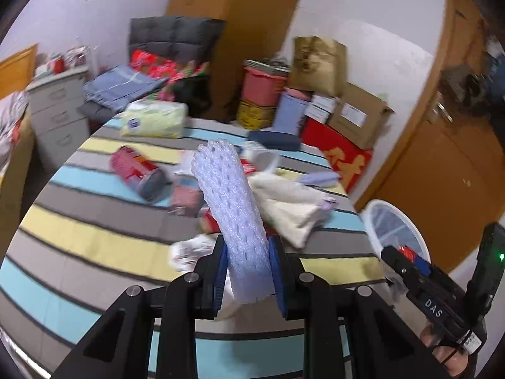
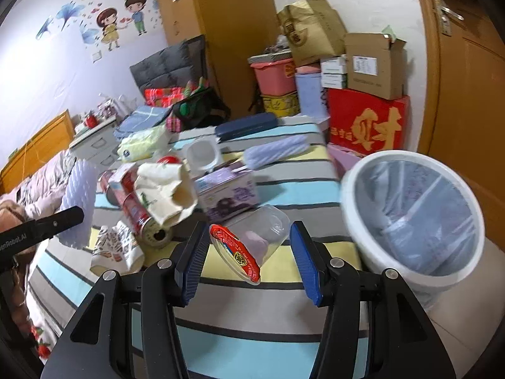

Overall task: Collect trash
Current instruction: 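Carry the foam sleeve and plastic cup with both grippers over the white bin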

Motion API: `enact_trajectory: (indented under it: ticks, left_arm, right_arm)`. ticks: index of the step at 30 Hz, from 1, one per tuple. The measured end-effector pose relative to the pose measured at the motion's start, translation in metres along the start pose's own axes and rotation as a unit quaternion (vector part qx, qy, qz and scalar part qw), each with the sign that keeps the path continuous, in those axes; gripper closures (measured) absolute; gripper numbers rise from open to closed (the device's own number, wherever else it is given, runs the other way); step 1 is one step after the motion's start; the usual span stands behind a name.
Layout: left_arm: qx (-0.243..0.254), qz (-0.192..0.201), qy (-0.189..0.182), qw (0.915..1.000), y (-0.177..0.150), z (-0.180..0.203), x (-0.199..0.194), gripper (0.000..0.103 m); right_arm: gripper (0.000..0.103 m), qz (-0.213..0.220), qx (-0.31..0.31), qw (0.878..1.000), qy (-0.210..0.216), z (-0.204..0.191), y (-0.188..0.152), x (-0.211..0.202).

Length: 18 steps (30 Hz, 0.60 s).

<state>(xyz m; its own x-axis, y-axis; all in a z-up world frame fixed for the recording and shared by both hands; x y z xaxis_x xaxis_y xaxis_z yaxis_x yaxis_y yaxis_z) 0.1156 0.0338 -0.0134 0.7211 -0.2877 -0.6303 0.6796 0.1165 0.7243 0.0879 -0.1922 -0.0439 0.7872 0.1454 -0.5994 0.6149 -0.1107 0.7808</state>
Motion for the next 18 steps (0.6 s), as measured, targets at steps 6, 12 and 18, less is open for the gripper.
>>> enact_trajectory:
  ticks: [6,12,18]
  left_arm:
    - [0.045,-0.017,-0.040,0.9981,0.002,0.057,0.018,0.077]
    - [0.085,-0.025,-0.090,0.9920,0.005,0.120,0.036,0.077]
    - [0.129,-0.047,-0.137,0.9810,0.001,0.185,0.061,0.077]
  right_arm:
    - [0.049,0.016,0.013,1.000,-0.022,0.027,0.005,-0.012]
    - [0.049,0.029,0.021,0.998,-0.047,0.057,0.013,-0.022]
    - [0.049,0.036,0.033,0.996,-0.080,0.093,0.017,-0.028]
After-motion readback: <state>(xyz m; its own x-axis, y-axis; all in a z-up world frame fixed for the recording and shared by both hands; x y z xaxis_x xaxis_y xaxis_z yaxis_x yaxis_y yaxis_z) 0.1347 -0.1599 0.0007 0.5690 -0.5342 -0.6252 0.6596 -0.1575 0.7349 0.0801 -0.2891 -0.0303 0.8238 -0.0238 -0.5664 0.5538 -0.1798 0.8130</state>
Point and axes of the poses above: each gripper's, at about its wrist camera, not at the fingertips, and x roughly the way its jaws point, z to its right, y to its top, the point moved 3 cm from there along x, roughly the way its jaws point
